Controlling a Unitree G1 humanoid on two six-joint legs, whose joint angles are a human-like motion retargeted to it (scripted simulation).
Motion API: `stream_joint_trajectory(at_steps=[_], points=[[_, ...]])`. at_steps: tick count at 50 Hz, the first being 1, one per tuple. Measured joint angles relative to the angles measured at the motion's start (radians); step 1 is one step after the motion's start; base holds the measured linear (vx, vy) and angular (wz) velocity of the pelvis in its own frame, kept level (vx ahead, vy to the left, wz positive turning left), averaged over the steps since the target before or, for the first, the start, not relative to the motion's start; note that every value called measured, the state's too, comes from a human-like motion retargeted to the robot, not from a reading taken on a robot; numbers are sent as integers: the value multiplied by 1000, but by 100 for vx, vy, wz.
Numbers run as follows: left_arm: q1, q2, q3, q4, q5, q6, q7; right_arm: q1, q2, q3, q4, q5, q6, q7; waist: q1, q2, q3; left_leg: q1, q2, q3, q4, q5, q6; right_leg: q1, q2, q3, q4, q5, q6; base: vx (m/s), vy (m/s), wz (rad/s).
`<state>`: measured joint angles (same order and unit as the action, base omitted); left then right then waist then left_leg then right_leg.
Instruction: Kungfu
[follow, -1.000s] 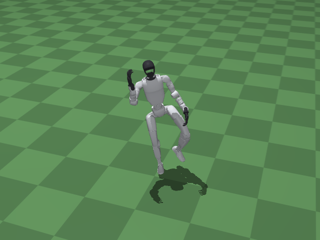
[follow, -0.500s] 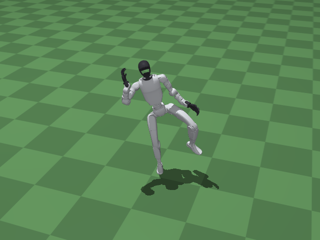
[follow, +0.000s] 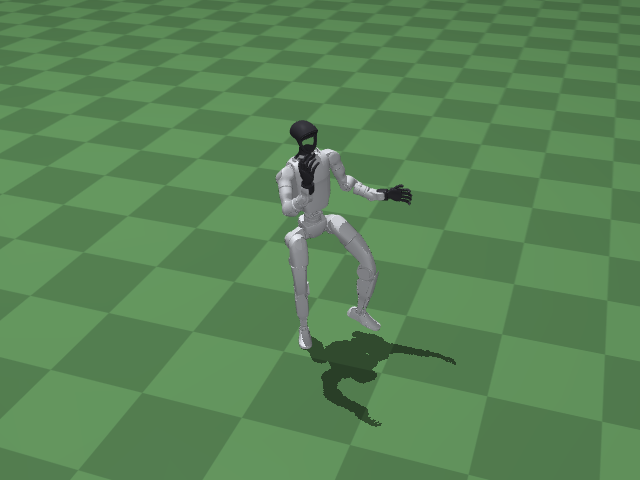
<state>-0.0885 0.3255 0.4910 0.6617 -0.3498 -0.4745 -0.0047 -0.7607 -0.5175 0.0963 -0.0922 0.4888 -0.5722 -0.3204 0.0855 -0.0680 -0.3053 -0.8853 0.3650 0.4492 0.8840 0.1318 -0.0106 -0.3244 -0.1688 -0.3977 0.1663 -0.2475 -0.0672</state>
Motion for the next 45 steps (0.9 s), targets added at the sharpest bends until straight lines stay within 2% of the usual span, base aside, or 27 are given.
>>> stream_joint_trajectory(at_steps=[2,5,7,8,10,11,12,13,15,18,20,23,27,29,31,34,35,37,40,42,43,45], points=[[-66,42,-18,-28,1,1,23,-30,38,28,128,60,34,139,40,-12,11,39,-24,-3,-214,57,-22,50,10,-38,-24,-6,19,25,18,110],[-204,98,-47,-37,21,7,64,-84,92,44,323,70,120,298,111,-25,41,114,-89,-63,-559,196,-76,137,30,-83,-57,-18,56,33,24,112],[-313,122,-77,-27,17,16,105,-123,123,42,436,48,156,361,125,-35,48,143,-143,-67,-689,176,-65,184,24,-148,-68,-25,92,36,16,190],[-365,129,-93,-21,7,19,125,-141,137,41,485,40,159,381,116,-38,44,161,-160,-12,-716,152,-29,205,19,-191,-71,-27,108,43,19,232],[-478,142,-125,7,-13,20,166,-200,174,48,601,31,130,399,108,-29,45,222,-172,123,-713,151,-26,250,31,-245,-71,-34,138,56,31,206],[-528,148,-134,24,-21,18,180,-242,192,59,664,26,109,385,112,-44,45,240,-208,113,-690,42,52,264,12,-257,-68,-32,160,55,30,145],[-576,158,-142,42,-27,19,194,-282,211,64,726,15,90,372,118,-55,41,255,-234,129,-677,-18,106,277,-4,-270,-64,-27,182,53,24,101],[-621,171,-148,60,-31,23,206,-321,231,59,787,-9,73,361,127,-62,31,263,-239,198,-685,21,111,289,-11,-281,-60,-18,207,72,31,83],[-706,194,-150,111,-12,31,207,-374,279,24,899,-94,38,343,139,-89,-3,235,-304,52,-686,-5,115,289,-34,-289,-35,27,249,93,39,63],[-840,222,-167,218,6,24,215,-473,337,15,1046,-159,28,290,195,-116,33,236,-287,100,-626,-43,79,277,-104,-208,48,174,300,48,28,36],[-938,241,-246,293,-32,24,242,-533,330,-3,1118,-157,54,291,178,-77,57,269,-309,25,-630,-70,75,316,-82,-232,74,285,323,38,19,168],[-1056,258,-350,423,-70,34,195,-554,324,-69,1157,-145,107,304,126,-49,17,268,-354,-102,-634,-99,91,322,-14,-202,113,411,325,58,7,188],[-1160,279,-412,530,-46,61,114,-565,301,-90,1172,-139,86,261,128,-25,-5,204,-263,-221,-604,-84,26,175,208,60,220,380,329,33,-36,70],[-1181,286,-436,563,-30,60,114,-548,292,-89,1168,-162,74,236,102,-13,-10,215,-266,-275,-606,-95,9,155,249,73,262,353,329,36,-25,112],[-1180,274,-444,586,3,58,124,-508,284,-81,1144,-187,77,217,79,-8,-31,247,-306,-306,-625,-119,35,154,223,84,280,331,329,56,26,105],[-1111,207,-429,590,13,83,124,-400,235,-32,1077,-239,83,220,37,-20,-41,340,-432,-334,-655,-152,132,157,124,137,324,250,321,62,46,139],[-1073,178,-422,582,-3,100,113,-354,214,-18,1052,-269,80,229,20,-26,-37,371,-478,-343,-660,-160,168,145,93,164,347,207,309,47,26,140],[-972,102,-407,558,-36,129,74,-235,190,-33,1016,-372,88,246,-6,-24,-48,395,-519,-370,-652,-180,212,63,91,225,341,144,261,38,12,108],[-790,-43,-333,576,18,112,-18,-20,213,-110,1041,-542,144,255,-44,-24,-36,464,-565,-382,-670,-193,230,-78,82,329,247,117,201,34,5,54],[-691,-133,-295,707,94,90,-77,115,261,-129,1152,-613,201,245,-111,-7,3,541,-594,-406,-701,-191,240,-162,73,352,146,171,154,22,1,62],[-651,-172,-286,796,125,97,-113,182,282,-133,1229,-641,240,248,-153,4,31,586,-609,-425,-716,-190,246,-198,72,366,92,234,140,19,-1,85],[-571,-214,-376,906,39,183,-247,300,307,-153,1431,-715,337,278,-248,27,105,669,-636,-465,-732,-191,264,-260,74,382,-20,402,146,13,-1,100]])
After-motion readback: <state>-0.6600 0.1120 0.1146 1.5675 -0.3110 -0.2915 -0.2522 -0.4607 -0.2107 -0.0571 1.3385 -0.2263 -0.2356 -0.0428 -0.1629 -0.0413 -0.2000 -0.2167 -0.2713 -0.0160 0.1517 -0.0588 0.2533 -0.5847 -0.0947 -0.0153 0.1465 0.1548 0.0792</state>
